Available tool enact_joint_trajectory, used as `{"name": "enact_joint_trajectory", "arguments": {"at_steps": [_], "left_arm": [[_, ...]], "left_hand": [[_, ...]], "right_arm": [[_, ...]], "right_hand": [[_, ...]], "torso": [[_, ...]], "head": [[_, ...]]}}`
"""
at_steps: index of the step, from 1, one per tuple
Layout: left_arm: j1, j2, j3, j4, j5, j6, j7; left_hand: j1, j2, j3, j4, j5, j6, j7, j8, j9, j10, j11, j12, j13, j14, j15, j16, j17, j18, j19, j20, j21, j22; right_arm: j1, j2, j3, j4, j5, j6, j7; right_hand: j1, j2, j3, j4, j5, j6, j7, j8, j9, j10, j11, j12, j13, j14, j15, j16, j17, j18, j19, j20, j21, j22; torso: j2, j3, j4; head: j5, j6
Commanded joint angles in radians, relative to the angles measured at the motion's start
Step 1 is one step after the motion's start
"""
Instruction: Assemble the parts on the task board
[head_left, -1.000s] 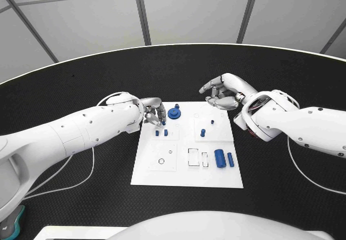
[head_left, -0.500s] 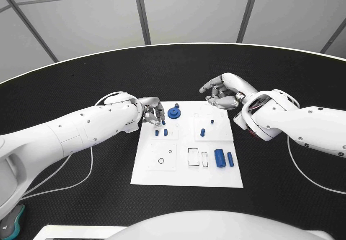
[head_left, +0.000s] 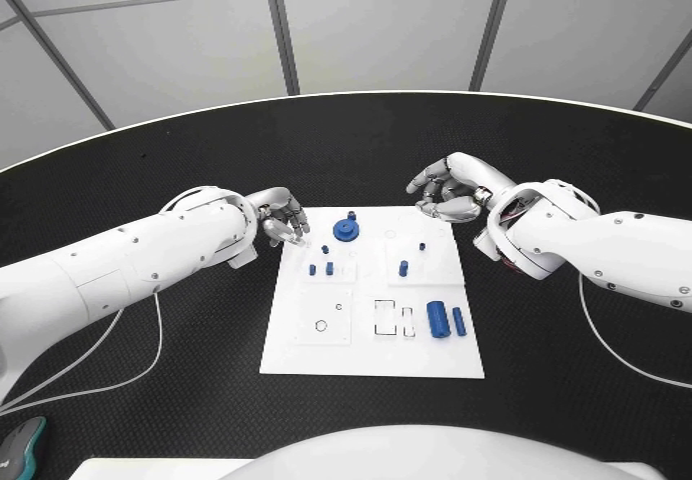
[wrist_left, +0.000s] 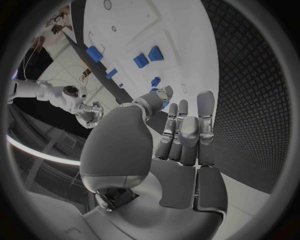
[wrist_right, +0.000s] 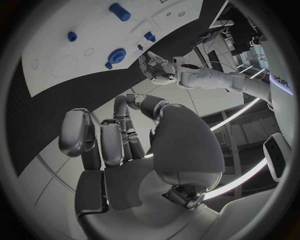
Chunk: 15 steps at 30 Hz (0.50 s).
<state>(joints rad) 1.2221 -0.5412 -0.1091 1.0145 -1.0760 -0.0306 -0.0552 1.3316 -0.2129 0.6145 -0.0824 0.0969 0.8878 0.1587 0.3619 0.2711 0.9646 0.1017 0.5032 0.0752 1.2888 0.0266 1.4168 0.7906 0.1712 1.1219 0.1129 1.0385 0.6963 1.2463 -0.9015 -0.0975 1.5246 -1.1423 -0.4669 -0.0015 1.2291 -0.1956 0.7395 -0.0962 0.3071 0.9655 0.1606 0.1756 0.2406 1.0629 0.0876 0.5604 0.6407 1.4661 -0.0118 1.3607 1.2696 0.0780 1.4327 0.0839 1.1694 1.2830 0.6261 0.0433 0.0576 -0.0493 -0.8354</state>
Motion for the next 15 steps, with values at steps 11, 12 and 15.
{"name": "enact_joint_trajectory", "arguments": {"at_steps": [11, 12, 15], "left_arm": [[0.018, -0.206, -0.001, 0.191, 0.622, -0.032, 0.036], [0.018, -0.218, -0.001, 0.206, 0.66, -0.03, 0.043], [0.018, -0.254, -0.001, 0.257, 0.796, -0.018, 0.07]], "left_hand": [[-0.022, 0.012, -0.004, 0.024, 0.01, 0.003, 0.007, -0.015, 0.014, -0.012, 0.005, -0.018, -0.002, -0.078, 0.002, -0.072, -0.193, 0.015, -0.027, 0.003, -0.058, -0.057], [-0.022, 0.014, -0.004, 0.026, 0.01, 0.003, 0.008, -0.016, 0.015, -0.013, 0.005, -0.018, -0.002, -0.087, 0.002, -0.079, -0.214, 0.015, -0.028, 0.003, -0.062, -0.059], [-0.021, 0.019, -0.007, 0.03, 0.011, 0.002, 0.009, -0.018, 0.02, -0.017, 0.006, -0.019, -0.001, -0.121, 0.004, -0.109, -0.286, 0.015, -0.033, 0.004, -0.08, -0.071]], "right_arm": [[-0.001, 0.017, -0.002, -0.075, -0.375, 0.178, -0.074], [-0.002, 0.019, -0.002, -0.077, -0.399, 0.185, -0.079], [-0.008, 0.022, -0.003, -0.082, -0.471, 0.208, -0.1]], "right_hand": [[0.039, -0.009, -0.092, 0.026, -0.109, 0.008, -0.015, 0.048, 0.026, 0.018, -0.017, -0.231, -0.229, 0.04, -0.002, 0.002, 0.018, 0.006, 0.018, 0.0, 0.015, 0.014], [0.04, -0.011, -0.093, 0.028, -0.109, 0.007, -0.014, 0.049, 0.027, 0.017, -0.017, -0.239, -0.237, 0.04, -0.001, 0.002, 0.018, 0.006, 0.019, 0.0, 0.016, 0.015], [0.036, -0.021, -0.095, 0.037, -0.111, -0.002, -0.012, 0.047, 0.027, 0.012, -0.012, -0.271, -0.267, 0.04, 0.003, 0.002, 0.019, 0.005, 0.02, 0.002, 0.016, 0.016]], "torso": [[-0.003, 0.0, -0.001], [-0.003, -0.0004, -0.0015], [-0.003, -0.0006, -0.0021]], "head": [[-0.053, 0.033], [-0.057, 0.035], [-0.064, 0.042]]}}
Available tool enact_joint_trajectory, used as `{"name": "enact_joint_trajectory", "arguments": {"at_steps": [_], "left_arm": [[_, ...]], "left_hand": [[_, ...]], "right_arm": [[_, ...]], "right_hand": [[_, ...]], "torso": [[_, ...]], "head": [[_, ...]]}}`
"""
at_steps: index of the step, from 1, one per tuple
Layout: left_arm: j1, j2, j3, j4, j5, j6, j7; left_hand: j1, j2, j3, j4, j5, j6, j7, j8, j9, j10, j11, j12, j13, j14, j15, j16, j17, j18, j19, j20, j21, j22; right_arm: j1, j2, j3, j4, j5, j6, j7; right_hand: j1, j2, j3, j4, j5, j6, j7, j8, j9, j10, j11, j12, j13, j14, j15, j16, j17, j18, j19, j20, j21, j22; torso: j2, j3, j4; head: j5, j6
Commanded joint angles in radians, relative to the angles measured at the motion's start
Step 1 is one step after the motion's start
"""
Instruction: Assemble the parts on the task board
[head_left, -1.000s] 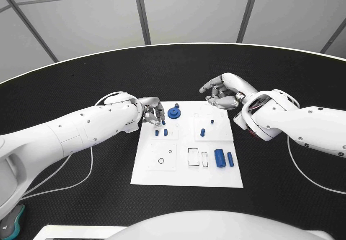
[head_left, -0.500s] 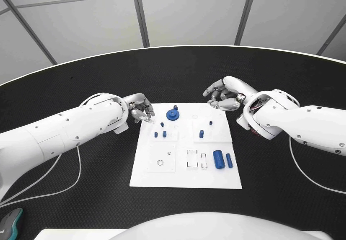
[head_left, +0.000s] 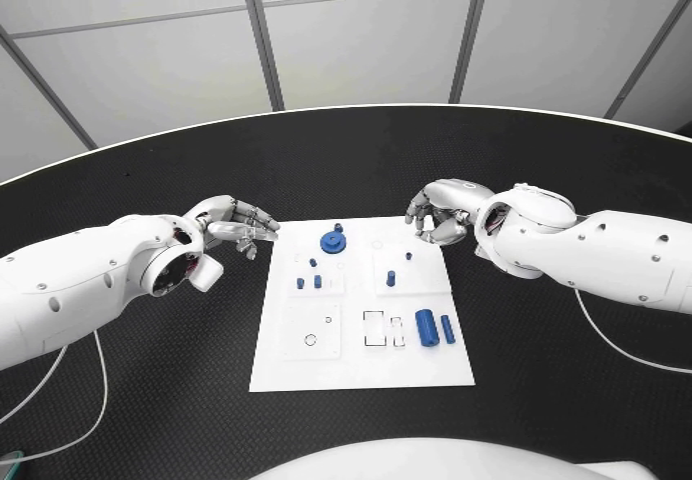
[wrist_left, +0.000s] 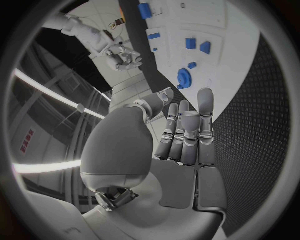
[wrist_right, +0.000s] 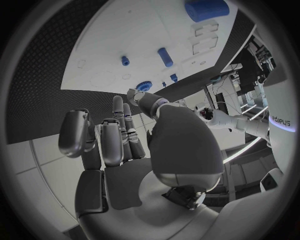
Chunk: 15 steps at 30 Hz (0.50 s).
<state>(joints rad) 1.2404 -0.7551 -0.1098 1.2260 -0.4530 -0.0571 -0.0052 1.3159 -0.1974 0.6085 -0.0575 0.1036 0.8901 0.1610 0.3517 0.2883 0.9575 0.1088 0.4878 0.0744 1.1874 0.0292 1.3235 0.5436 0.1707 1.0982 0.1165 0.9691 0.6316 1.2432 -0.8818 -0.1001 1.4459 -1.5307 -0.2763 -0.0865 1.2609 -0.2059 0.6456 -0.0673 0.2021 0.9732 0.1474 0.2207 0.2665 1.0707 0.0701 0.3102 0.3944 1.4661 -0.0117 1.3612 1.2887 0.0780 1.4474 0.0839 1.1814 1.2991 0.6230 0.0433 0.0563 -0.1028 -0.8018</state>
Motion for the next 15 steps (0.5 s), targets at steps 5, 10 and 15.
{"name": "enact_joint_trajectory", "arguments": {"at_steps": [5, 10, 15], "left_arm": [[0.0, -0.082, 0.0, 0.113, 0.346, 0.04, 0.057], [0.0, -0.106, -0.001, 0.16, 0.449, 0.073, 0.085], [0.0, -0.114, -0.001, 0.183, 0.501, 0.094, 0.104]], "left_hand": [[-0.003, 0.005, -0.007, 0.009, 0.004, -0.002, 0.009, -0.01, 0.009, -0.013, 0.001, -0.003, 0.001, -0.063, 0.003, -0.052, -0.113, 0.015, -0.019, 0.002, -0.034, -0.022], [-0.003, 0.005, -0.02, 0.015, 0.004, -0.002, 0.012, -0.012, 0.017, -0.018, 0.004, -0.003, 0.002, -0.092, 0.006, -0.073, -0.128, 0.015, -0.032, 0.005, -0.063, -0.041], [-0.003, 0.007, -0.025, 0.017, 0.004, -0.001, 0.012, -0.012, 0.02, -0.018, 0.004, -0.002, 0.003, -0.102, 0.007, -0.08, -0.134, 0.014, -0.037, 0.006, -0.074, -0.048]], "right_arm": [[-0.011, 0.007, -0.003, -0.007, -0.141, 0.034, -0.036], [-0.02, 0.015, -0.004, -0.009, -0.163, 0.034, -0.042], [-0.031, 0.026, -0.006, -0.015, -0.171, 0.039, -0.04]], "right_hand": [[-0.001, -0.025, -0.001, 0.02, -0.009, -0.026, 0.01, -0.005, -0.002, -0.005, 0.015, -0.057, -0.055, 0.039, 0.011, -0.002, -0.003, 0.007, 0.002, 0.007, -0.009, -0.008], [0.0, -0.035, 0.0, 0.027, -0.009, -0.04, 0.02, -0.014, -0.005, -0.009, 0.024, -0.077, -0.078, 0.039, 0.017, -0.004, -0.004, 0.008, 0.001, 0.013, -0.016, -0.012], [0.004, -0.035, 0.004, 0.031, -0.006, -0.037, 0.017, -0.013, -0.005, -0.004, 0.024, -0.087, -0.092, 0.039, 0.019, -0.002, -0.002, 0.008, 0.002, 0.014, -0.014, -0.01]], "torso": [[0.001, -0.0022, 0.0011], [0.003, -0.0014, 0.0004], [0.004, -0.0014, 0.0011]], "head": [[-0.023, 0.016], [-0.025, 0.027], [-0.023, 0.03]]}}
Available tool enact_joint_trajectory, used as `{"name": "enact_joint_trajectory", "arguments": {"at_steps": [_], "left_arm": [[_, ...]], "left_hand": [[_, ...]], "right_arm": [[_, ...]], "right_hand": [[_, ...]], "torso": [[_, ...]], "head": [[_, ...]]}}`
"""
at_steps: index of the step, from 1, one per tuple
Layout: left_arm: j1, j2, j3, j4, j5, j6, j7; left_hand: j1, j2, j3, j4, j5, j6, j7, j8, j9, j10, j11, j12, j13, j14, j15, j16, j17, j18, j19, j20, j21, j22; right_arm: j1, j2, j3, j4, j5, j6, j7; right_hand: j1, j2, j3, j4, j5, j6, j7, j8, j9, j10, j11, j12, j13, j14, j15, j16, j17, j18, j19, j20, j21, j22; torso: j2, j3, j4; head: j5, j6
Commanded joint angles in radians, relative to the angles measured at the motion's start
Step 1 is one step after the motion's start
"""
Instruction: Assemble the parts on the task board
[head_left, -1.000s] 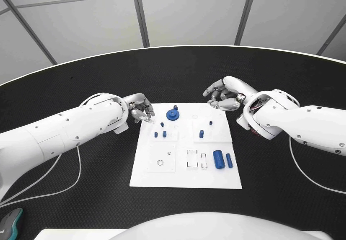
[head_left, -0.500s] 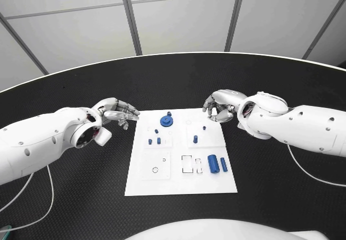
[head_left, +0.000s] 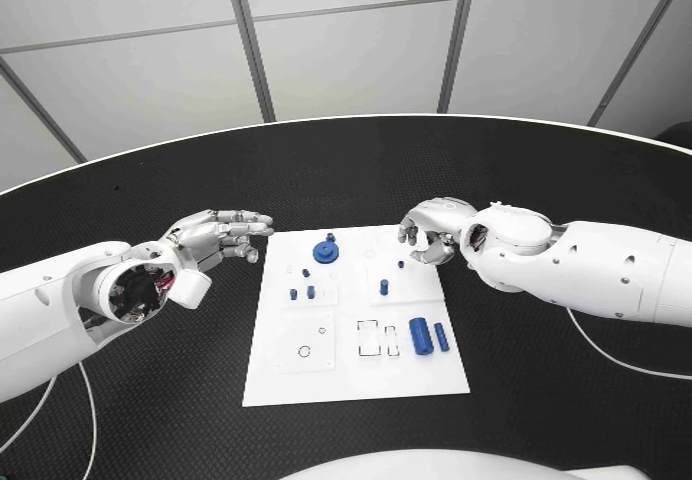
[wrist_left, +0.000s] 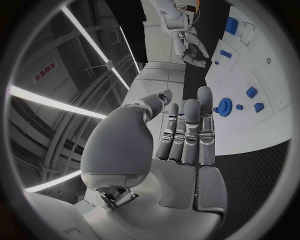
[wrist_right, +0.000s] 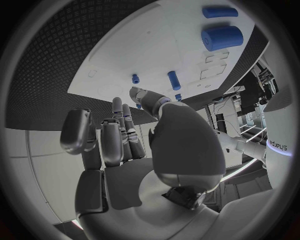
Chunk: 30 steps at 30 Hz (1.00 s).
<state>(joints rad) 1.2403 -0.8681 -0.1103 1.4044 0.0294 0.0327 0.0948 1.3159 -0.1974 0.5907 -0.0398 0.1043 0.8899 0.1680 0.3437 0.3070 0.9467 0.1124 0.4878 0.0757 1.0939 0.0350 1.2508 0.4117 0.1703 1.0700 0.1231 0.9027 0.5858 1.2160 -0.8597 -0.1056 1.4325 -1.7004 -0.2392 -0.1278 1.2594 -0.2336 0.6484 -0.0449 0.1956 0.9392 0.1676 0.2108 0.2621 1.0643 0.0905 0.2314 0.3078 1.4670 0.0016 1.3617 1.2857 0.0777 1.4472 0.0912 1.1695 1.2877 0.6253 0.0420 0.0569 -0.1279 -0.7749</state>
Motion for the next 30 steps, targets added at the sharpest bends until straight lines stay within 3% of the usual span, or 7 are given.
{"name": "enact_joint_trajectory", "arguments": {"at_steps": [1, 10, 30], "left_arm": [[0.0, -0.002, 0.0, 0.006, 0.022, 0.006, 0.005], [0.0, -0.004, 0.0, 0.026, 0.057, 0.018, 0.011], [0.0, -0.007, 0.0, 0.052, 0.061, 0.027, 0.003]], "left_hand": [[-0.003, 0.007, -0.008, 0.0, 0.003, 0.0, 0.005, -0.004, 0.001, -0.007, 0.001, -0.002, 0.002, -0.008, 0.001, -0.007, -0.002, 0.015, -0.009, -0.001, -0.007, -0.002], [0.0, 0.003, -0.023, 0.002, 0.004, -0.026, 0.02, -0.018, 0.003, -0.025, 0.012, -0.004, 0.002, -0.028, 0.009, -0.017, -0.012, 0.014, -0.015, 0.005, -0.03, -0.018], [0.005, 0.006, -0.03, 0.003, 0.005, -0.036, 0.026, -0.02, 0.007, -0.037, 0.017, -0.002, 0.003, -0.039, 0.013, -0.023, -0.019, 0.014, -0.018, 0.009, -0.041, -0.025]], "right_arm": [[-0.005, 0.005, -0.001, -0.003, -0.002, 0.002, 0.001], [-0.025, 0.03, -0.003, -0.016, -0.005, 0.008, 0.01], [-0.034, 0.057, -0.003, -0.044, -0.005, 0.015, 0.011]], "right_hand": [[0.006, -0.007, 0.002, 0.009, 0.001, -0.002, -0.004, -0.003, 0.0, 0.003, 0.003, -0.01, -0.008, 0.039, 0.005, -0.001, 0.003, 0.009, 0.002, 0.007, -0.003, 0.001], [0.019, -0.001, 0.013, 0.012, 0.015, 0.011, -0.005, 0.004, 0.003, 0.025, 0.001, -0.024, -0.033, 0.046, 0.004, 0.015, 0.022, 0.002, 0.015, 0.005, 0.03, 0.025], [0.029, 0.01, 0.021, 0.014, 0.023, 0.026, -0.007, 0.012, 0.007, 0.052, -0.003, -0.033, -0.054, 0.049, 0.0, 0.024, 0.032, 0.001, 0.02, 0.005, 0.04, 0.033]], "torso": [[0.002, 0.0005, 0.0004], [0.002, 0.0019, 0.001], [0.002, 0.0025, 0.0012]], "head": [[0.002, 0.003], [0.002, 0.003], [0.006, -0.011]]}}
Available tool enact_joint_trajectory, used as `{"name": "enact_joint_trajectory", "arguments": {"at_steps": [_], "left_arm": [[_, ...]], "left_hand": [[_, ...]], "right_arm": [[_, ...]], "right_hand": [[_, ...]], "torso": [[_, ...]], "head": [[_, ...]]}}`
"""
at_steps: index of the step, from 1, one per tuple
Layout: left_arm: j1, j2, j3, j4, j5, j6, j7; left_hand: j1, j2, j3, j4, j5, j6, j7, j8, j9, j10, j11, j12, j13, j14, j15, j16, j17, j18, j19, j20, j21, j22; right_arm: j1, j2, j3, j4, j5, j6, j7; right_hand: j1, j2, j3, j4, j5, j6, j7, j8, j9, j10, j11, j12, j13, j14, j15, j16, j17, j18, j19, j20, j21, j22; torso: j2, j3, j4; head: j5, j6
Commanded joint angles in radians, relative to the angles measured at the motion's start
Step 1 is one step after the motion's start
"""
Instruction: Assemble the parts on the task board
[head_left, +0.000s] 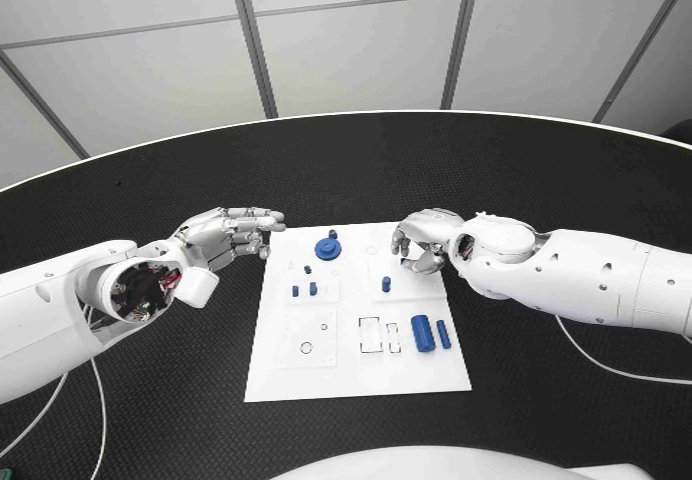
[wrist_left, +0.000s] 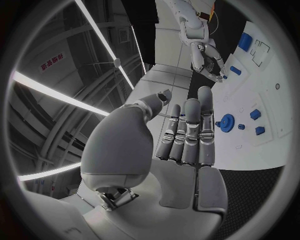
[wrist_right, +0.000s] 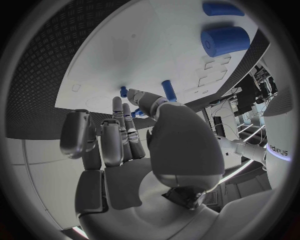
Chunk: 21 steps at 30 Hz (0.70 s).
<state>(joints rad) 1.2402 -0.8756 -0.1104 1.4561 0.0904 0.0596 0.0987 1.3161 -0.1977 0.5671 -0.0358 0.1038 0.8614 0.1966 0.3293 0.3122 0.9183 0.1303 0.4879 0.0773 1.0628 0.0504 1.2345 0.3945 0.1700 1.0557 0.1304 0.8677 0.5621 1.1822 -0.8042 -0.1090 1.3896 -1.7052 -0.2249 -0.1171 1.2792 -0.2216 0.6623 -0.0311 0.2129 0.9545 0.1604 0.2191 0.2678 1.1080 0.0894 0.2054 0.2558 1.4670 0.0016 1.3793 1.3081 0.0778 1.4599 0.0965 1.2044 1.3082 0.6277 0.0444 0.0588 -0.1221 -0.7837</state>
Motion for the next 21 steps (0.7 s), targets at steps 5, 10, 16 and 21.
{"name": "enact_joint_trajectory", "arguments": {"at_steps": [5, 10, 16, 21], "left_arm": [[0.0, 0.001, 0.0, -0.001, 0.0, 0.001, -0.001], [0.0, 0.002, 0.0, 0.0, 0.0, 0.003, -0.002], [0.0, 0.002, 0.0, 0.0, 0.0, 0.004, -0.003], [0.0, 0.002, 0.0, 0.0, 0.0, 0.005, -0.003]], "left_hand": [[0.007, 0.007, -0.007, -0.002, 0.005, -0.009, -0.002, -0.006, 0.002, -0.011, -0.001, -0.001, 0.002, -0.01, -0.001, -0.007, -0.003, 0.015, -0.004, 0.003, -0.008, -0.003], [0.008, 0.007, -0.008, -0.002, 0.006, -0.01, -0.002, -0.006, 0.003, -0.012, 0.0, -0.001, 0.002, -0.011, -0.001, -0.008, -0.003, 0.015, -0.005, 0.003, -0.009, -0.004], [0.009, 0.008, -0.008, -0.002, 0.006, -0.01, -0.002, -0.006, 0.003, -0.013, 0.0, 0.0, 0.002, -0.012, -0.001, -0.009, -0.004, 0.015, -0.005, 0.003, -0.01, -0.004], [0.009, 0.008, -0.008, -0.002, 0.006, -0.011, -0.001, -0.006, 0.003, -0.013, 0.0, 0.0, 0.002, -0.012, -0.001, -0.009, -0.004, 0.015, -0.005, 0.003, -0.01, -0.004]], "right_arm": [[-0.002, 0.009, 0.0, -0.009, 0.0, 0.005, 0.002], [-0.006, 0.015, 0.0, -0.016, 0.0, 0.013, 0.002], [-0.01, 0.019, 0.0, -0.024, 0.0, 0.025, 0.001], [-0.013, 0.021, 0.0, -0.026, 0.0, 0.033, 0.001]], "right_hand": [[0.011, 0.0, 0.009, 0.001, 0.01, 0.012, 0.0, 0.004, 0.002, 0.011, -0.002, -0.009, -0.006, 0.049, -0.001, 0.007, 0.01, 0.0, 0.008, -0.001, 0.006, 0.013], [0.013, 0.003, 0.01, 0.0, 0.013, 0.015, -0.001, 0.006, 0.003, 0.017, -0.003, -0.01, -0.009, 0.05, -0.002, 0.009, 0.013, 0.0, 0.009, -0.001, 0.008, 0.015], [0.02, 0.009, 0.009, -0.002, 0.016, 0.03, -0.005, 0.016, 0.008, 0.038, -0.008, -0.011, -0.018, 0.051, -0.005, 0.014, 0.018, -0.001, 0.011, -0.004, 0.014, 0.02], [0.023, 0.012, 0.009, -0.004, 0.017, 0.036, -0.007, 0.02, 0.01, 0.046, -0.01, -0.012, -0.021, 0.052, -0.007, 0.016, 0.02, -0.001, 0.013, -0.005, 0.018, 0.023]], "torso": [[-0.001, 0.0005, 0.0], [-0.001, -0.0002, 0.0003], [-0.001, 0.0003, -0.0011], [-0.002, 0.0006, -0.0008]], "head": [[0.003, -0.007], [0.003, -0.01], [0.003, -0.012], [0.003, -0.015]]}}
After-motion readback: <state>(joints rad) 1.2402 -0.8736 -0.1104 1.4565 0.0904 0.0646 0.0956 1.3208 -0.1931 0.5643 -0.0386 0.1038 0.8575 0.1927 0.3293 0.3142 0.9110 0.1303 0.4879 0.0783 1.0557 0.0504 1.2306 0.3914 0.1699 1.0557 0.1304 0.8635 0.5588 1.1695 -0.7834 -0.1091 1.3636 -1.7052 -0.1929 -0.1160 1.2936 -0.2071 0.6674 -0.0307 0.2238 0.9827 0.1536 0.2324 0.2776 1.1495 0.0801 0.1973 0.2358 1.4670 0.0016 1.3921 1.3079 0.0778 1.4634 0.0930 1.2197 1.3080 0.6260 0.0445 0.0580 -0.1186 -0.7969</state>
